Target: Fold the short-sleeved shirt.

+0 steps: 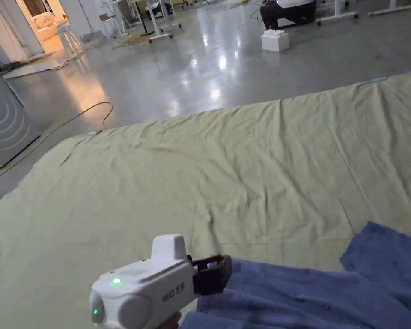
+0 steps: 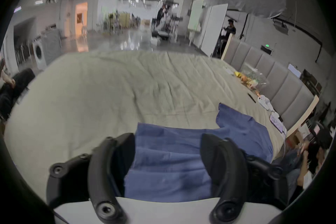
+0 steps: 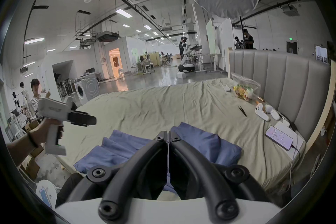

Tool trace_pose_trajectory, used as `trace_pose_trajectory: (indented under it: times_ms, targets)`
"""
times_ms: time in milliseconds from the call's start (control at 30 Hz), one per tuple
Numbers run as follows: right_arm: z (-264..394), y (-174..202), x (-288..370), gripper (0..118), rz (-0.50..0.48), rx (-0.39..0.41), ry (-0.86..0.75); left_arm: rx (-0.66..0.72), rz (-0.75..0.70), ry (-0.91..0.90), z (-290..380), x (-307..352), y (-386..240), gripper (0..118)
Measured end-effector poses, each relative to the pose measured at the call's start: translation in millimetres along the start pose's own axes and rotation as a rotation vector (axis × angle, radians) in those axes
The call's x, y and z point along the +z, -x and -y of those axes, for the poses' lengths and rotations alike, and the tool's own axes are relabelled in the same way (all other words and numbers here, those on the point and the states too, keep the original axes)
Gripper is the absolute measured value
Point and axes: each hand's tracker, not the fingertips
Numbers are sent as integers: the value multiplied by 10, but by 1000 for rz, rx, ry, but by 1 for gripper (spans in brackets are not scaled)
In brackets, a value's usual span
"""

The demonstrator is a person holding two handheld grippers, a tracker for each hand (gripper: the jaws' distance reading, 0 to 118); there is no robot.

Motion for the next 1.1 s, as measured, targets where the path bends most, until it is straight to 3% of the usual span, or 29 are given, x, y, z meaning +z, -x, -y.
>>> trace_pose_trajectory:
  times_ms: [233, 367, 433, 533, 600, 800, 833, 867, 900, 933, 967, 1100]
  targets:
    - [163, -201, -90, 2, 73, -67, 87, 70, -89, 220, -137, -1118, 324, 77]
    - [212, -253, -93, 2, 101, -59, 111, 24, -106, 323, -28, -1310, 363, 75]
    - [229, -276, -96, 2, 104, -59, 122, 23, -100, 334, 58, -1382, 354, 64]
    - [263, -285, -121, 2, 111, -60, 136, -83, -173, 328, 79, -1316, 186, 23]
    - [274, -291, -158, 2, 109, -61, 144, -39, -146, 338, 56, -1316, 141, 7]
    - [63, -493, -536, 2, 89, 14, 171, -255, -231, 432, 143, -1584, -95, 6]
    - [-34, -583, -701, 8, 79, 34, 177, -256, -242, 440, 122, -1629, -109, 6]
    - [-129, -680, -907, 24, 54, 52, 235, -242, -250, 455, 80, -1650, -129, 6]
    - [-198, -785, -1137, 58, 43, 44, 313, -242, -254, 476, 51, -1666, -147, 6]
    - [-255, -896, -1435, 77, 32, 34, 412, -254, -251, 499, 9, -1681, -152, 6]
    - [-284, -1004, -1708, 83, 10, 23, 466, -260, -246, 520, -25, -1691, -154, 6]
    - [-306, -1364, -2757, 83, -23, -6, 632, -219, -223, 576, -108, -1761, -80, 6]
